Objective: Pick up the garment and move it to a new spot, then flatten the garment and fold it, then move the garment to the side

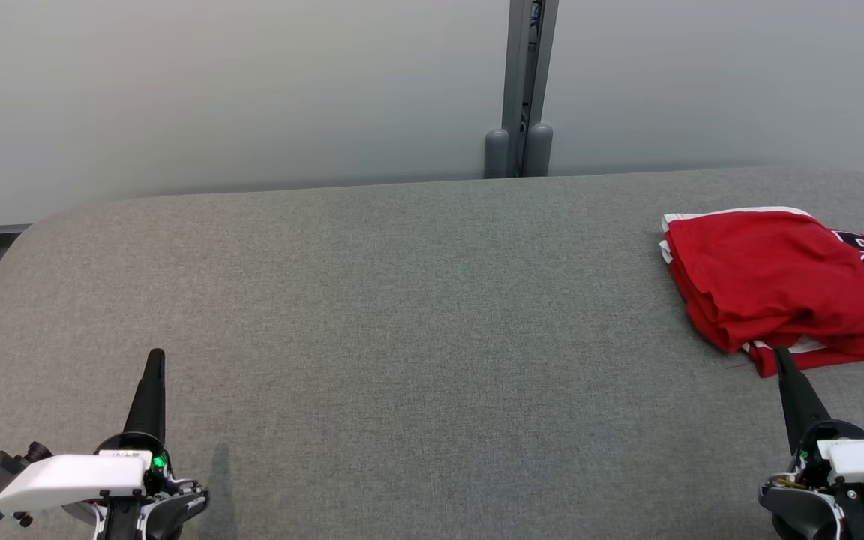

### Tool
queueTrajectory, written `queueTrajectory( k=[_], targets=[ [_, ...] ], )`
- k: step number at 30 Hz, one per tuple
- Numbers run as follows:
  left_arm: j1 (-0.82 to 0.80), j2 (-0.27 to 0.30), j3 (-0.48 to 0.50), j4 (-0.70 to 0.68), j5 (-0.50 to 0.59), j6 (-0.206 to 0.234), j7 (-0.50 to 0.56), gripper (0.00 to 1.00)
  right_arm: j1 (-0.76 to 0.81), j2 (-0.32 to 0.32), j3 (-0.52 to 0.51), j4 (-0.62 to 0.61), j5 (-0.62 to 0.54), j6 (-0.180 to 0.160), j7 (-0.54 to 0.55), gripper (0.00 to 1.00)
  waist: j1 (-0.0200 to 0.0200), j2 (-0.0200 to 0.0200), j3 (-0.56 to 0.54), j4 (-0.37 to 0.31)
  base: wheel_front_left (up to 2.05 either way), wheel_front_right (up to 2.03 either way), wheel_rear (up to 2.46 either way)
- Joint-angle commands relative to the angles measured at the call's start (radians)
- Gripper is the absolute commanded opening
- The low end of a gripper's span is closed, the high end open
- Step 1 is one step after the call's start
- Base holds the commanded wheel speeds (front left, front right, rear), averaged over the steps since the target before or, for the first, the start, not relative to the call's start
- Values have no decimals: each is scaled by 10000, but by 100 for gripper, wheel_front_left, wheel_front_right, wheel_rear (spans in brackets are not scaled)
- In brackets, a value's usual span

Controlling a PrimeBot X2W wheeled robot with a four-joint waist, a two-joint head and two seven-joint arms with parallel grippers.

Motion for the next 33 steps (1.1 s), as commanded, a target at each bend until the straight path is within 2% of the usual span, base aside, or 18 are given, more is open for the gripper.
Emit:
queueTrajectory(
  k=[1, 22, 33],
  targets=[
    [-176, 64, 66, -72, -232, -91, 81, 0, -111, -14, -67, -5, 226, 4, 75, 0, 0, 0, 2, 2, 0, 0, 0],
    [-348, 72, 173, -85, -1584, -94, 461, 0, -206, 127, -299, 32, 1464, 4, 463, 0, 0, 0, 32, 33, 0, 0, 0],
    [-317, 71, 168, -80, -1546, -93, 461, 0, -200, 125, -295, 33, 1411, 4, 446, 0, 0, 0, 32, 33, 0, 0, 0]
  ],
)
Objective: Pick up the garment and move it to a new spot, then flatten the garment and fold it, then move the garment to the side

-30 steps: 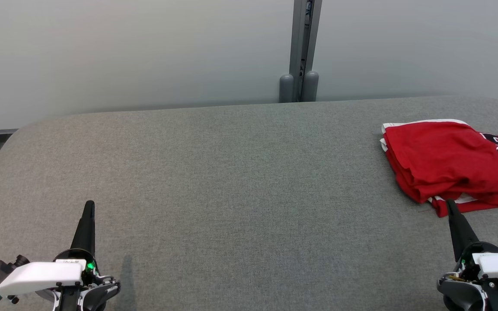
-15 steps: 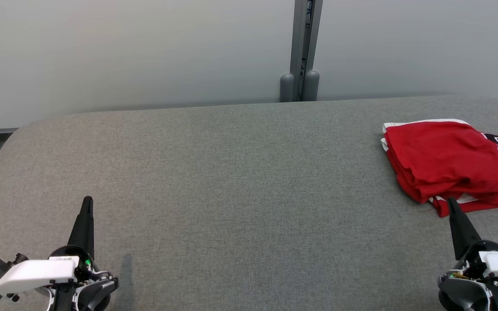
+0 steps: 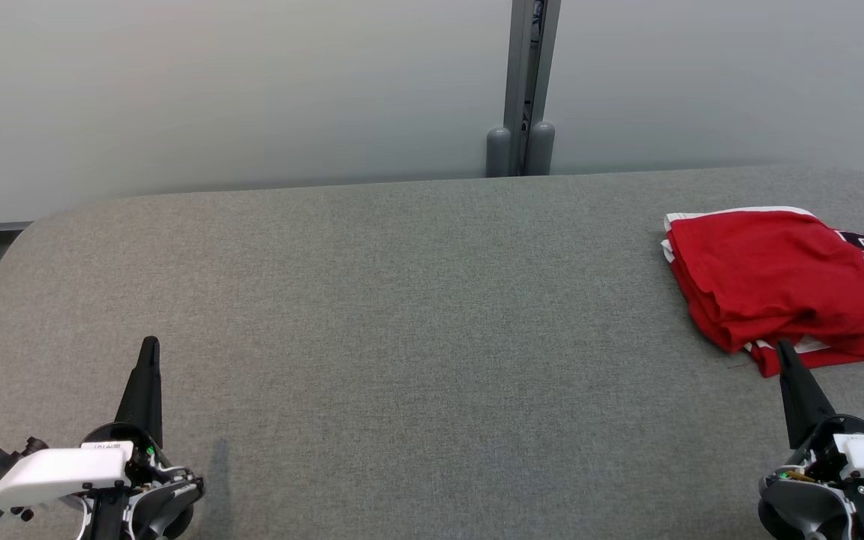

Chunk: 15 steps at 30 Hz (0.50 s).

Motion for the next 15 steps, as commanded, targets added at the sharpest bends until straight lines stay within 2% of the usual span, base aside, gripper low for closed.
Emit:
queueTrajectory(
  k=[1, 15],
  targets=[
    [-92, 56, 43, -34, -12, -45, 37, 0, -79, -24, -16, 20, 22, 4, 13, 0, 0, -1, 0, 0, 0, 0, 0],
    [-92, 54, 40, -34, -13, -36, 36, 0, -80, -19, -23, 20, 15, 4, 20, 0, 0, -1, 0, 0, 0, 0, 0]
  ],
)
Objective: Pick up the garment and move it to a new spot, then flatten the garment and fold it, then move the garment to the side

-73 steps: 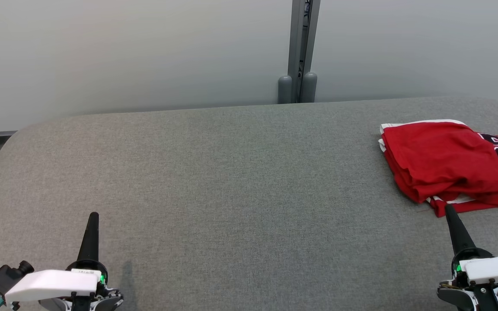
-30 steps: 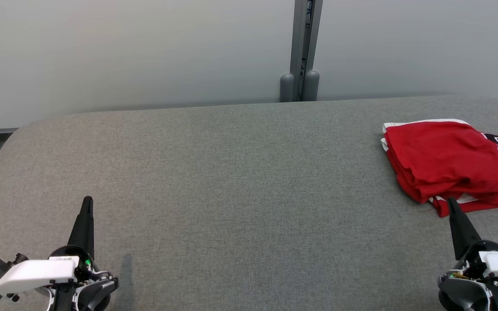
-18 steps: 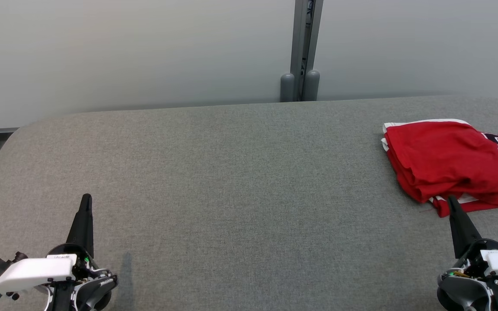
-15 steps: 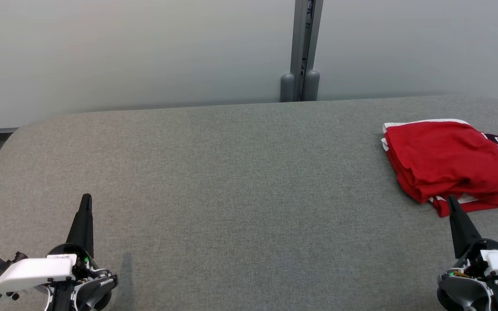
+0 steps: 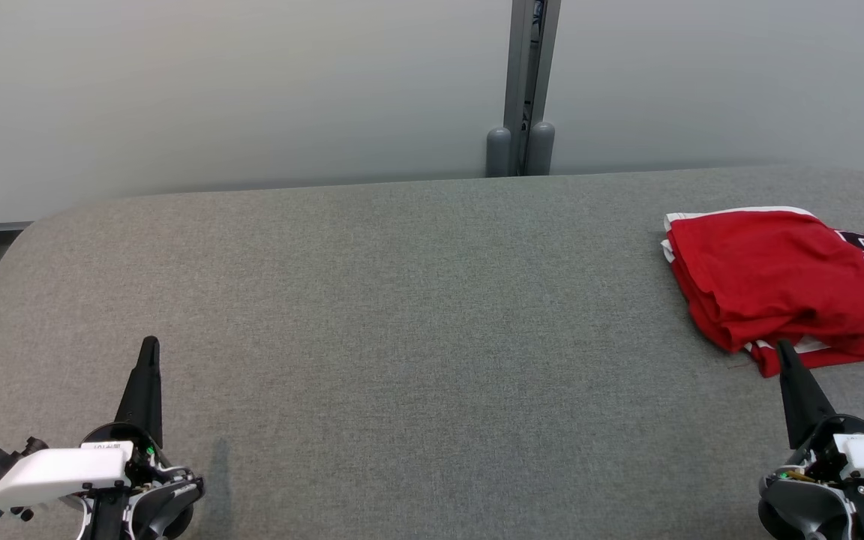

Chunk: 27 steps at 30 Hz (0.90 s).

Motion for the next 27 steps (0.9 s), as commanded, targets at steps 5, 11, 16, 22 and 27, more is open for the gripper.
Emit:
queueTrajectory(
  k=[5, 11, 16, 22, 27],
  targets=[
    [-92, 52, 38, -32, -12, -24, 35, 0, -81, -23, -18, 21, 14, 4, 18, 0, 0, 0, 0, 0, 0, 0, 0],
    [-92, 52, 37, -33, -13, -24, 35, 0, -81, -21, -21, 21, 10, 4, 21, 0, 0, 0, 0, 0, 0, 0, 0],
    [-91, 52, 37, -33, -13, -24, 35, 0, -82, -21, -21, 21, 8, 4, 23, 0, 0, 0, 0, 0, 0, 0, 0],
    [-91, 51, 36, -29, -14, -24, 34, 0, -82, -19, -26, 21, 2, 4, 29, 0, 0, 0, 0, 0, 0, 0, 0],
    [-90, 51, 36, -30, -14, -25, 34, 0, -83, -20, -27, 21, 0, 4, 29, 0, 0, 0, 0, 0, 0, 0, 0]
  ],
)
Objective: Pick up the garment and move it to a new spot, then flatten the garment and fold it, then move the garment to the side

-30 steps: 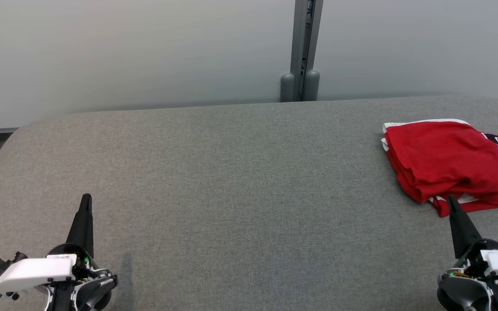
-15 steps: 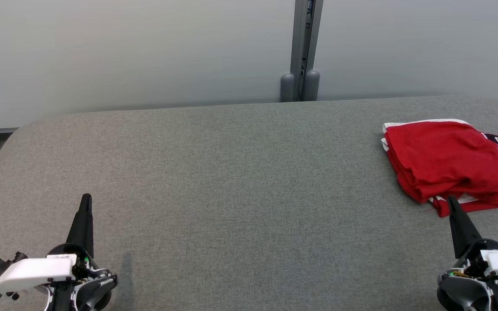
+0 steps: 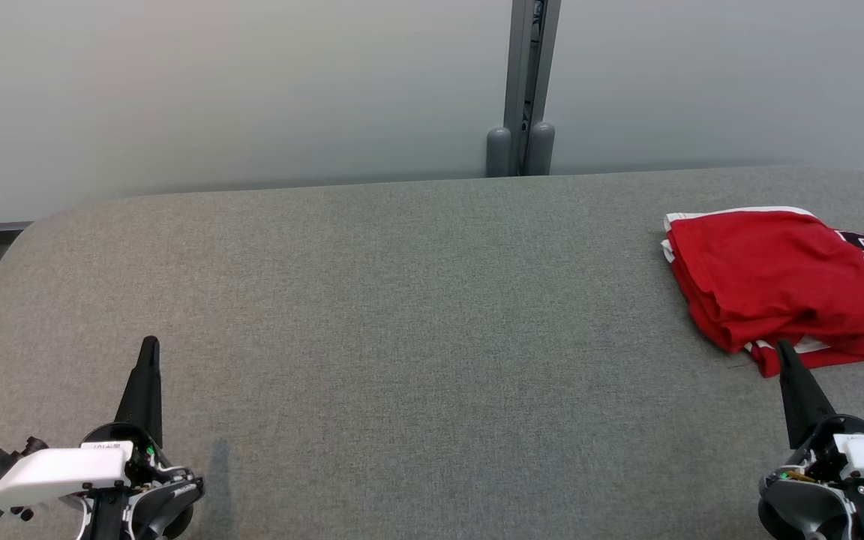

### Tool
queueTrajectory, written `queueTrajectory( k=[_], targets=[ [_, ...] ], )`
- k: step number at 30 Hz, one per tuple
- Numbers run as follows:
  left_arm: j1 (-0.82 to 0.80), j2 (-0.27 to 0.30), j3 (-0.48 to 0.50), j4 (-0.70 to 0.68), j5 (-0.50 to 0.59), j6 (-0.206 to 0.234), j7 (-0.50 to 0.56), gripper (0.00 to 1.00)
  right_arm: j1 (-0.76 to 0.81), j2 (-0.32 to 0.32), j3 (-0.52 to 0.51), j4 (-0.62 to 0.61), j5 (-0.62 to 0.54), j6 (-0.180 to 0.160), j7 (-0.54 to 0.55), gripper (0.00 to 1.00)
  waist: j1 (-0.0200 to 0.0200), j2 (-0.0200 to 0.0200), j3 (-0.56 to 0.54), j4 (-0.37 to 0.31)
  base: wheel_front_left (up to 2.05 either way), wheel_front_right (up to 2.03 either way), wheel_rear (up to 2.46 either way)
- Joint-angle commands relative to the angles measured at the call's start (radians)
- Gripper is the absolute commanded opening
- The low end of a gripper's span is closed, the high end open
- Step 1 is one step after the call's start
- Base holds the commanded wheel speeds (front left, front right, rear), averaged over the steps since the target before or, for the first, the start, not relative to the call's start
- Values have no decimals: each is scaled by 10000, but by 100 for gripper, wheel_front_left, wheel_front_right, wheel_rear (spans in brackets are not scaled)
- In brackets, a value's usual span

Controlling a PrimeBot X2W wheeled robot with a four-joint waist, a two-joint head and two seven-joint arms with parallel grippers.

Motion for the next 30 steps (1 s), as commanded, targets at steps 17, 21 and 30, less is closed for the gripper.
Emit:
queueTrajectory(
  k=[17, 21, 30],
  targets=[
    [-89, 48, 35, -23, -12, -25, 33, 0, -82, -30, -20, 20, -5, 4, 32, 0, 0, 0, 0, 0, 0, 0, 0],
    [-89, 48, 35, -23, -13, -25, 33, 0, -82, -29, -21, 20, -5, 4, 33, 0, 0, 0, 0, 0, 0, 0, 0],
    [-89, 48, 34, -24, -13, -25, 32, 0, -82, -28, -23, 20, -6, 4, 34, 0, 0, 0, 0, 0, 0, 0, 0]
  ],
)
